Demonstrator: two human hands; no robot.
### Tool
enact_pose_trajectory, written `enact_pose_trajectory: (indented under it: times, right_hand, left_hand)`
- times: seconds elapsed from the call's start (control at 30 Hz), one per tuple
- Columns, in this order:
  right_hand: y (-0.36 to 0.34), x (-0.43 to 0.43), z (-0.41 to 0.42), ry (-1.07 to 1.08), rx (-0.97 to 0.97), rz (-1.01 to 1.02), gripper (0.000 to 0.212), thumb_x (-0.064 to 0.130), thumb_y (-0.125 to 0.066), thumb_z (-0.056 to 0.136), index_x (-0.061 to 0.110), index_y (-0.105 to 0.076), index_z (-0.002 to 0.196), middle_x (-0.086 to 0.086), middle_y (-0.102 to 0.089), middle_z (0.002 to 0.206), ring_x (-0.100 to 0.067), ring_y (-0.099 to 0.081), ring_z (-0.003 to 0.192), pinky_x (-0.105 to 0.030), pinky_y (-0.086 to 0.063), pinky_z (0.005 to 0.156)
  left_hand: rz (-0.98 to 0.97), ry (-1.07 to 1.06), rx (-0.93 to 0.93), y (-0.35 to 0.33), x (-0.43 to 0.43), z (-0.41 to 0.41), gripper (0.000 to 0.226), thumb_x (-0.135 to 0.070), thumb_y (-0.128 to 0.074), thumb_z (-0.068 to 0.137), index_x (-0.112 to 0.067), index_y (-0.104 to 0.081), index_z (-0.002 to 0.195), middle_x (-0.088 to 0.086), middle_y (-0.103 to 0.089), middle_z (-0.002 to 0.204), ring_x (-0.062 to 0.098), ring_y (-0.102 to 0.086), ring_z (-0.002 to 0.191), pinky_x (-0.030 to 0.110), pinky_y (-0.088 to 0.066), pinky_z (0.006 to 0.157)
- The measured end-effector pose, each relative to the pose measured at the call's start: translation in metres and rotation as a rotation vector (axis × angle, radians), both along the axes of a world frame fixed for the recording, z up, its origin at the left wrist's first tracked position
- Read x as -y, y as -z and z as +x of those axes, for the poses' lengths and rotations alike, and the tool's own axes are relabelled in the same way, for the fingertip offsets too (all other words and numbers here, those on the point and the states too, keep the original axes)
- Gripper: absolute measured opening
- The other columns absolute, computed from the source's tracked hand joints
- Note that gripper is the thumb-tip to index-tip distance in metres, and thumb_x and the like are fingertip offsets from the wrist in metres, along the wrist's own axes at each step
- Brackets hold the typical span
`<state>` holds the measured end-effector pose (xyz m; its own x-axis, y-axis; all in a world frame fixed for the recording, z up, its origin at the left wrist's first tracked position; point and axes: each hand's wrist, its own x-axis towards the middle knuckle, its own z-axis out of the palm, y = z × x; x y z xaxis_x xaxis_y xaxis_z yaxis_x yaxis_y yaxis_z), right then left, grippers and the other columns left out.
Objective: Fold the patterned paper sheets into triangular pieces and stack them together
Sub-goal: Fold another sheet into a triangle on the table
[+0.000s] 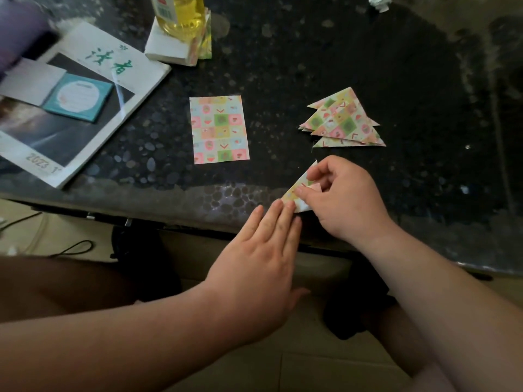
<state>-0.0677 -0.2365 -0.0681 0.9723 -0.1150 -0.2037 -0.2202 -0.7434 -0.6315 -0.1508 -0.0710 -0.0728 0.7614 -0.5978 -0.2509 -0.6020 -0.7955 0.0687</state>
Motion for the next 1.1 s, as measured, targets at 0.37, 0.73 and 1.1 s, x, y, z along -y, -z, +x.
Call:
enact_pose_trajectory:
  times: [0.37,0.73,1.1]
  right_hand:
    - [-0.002,-0.002,-0.001,0.007,-0.006,-0.015,0.015,0.028,-0.079,0.088,0.028,-0.064,0.091,0.011,-0.063,0.079,-0.006,-0.061,0.076,-0.026,-0.051,0.069]
    - [-0.020,0.014,0.011,-0.040,-0.185,-0.009,0.018,0.026,-0.084,0.084,0.026,-0.067,0.089,0.006,-0.072,0.077,-0.007,-0.069,0.073,-0.022,-0.050,0.064]
    - [-0.024,0.027,0.009,-0.097,-0.228,0.028,0.015,0.023,-0.083,0.086,0.026,-0.068,0.088,0.007,-0.074,0.075,-0.004,-0.070,0.071,-0.023,-0.051,0.066]
  left_hand:
    - [-0.063,-0.001,-0.024,0.010,0.001,-0.003,0.100,-0.069,-0.046,0.094,0.001,-0.016,0.158,0.027,-0.007,0.166,0.040,-0.002,0.157,0.054,-0.007,0.127]
    - [0.026,-0.016,-0.125,-0.005,0.033,-0.001,0.088,-0.074,-0.029,0.097,-0.031,0.013,0.161,0.028,0.026,0.162,0.058,0.017,0.148,0.066,0.003,0.122]
    - [0.168,-0.020,-0.201,-0.019,0.060,0.003,0.087,-0.075,-0.031,0.096,-0.041,0.020,0.158,0.019,0.035,0.161,0.071,0.014,0.140,0.079,-0.001,0.114]
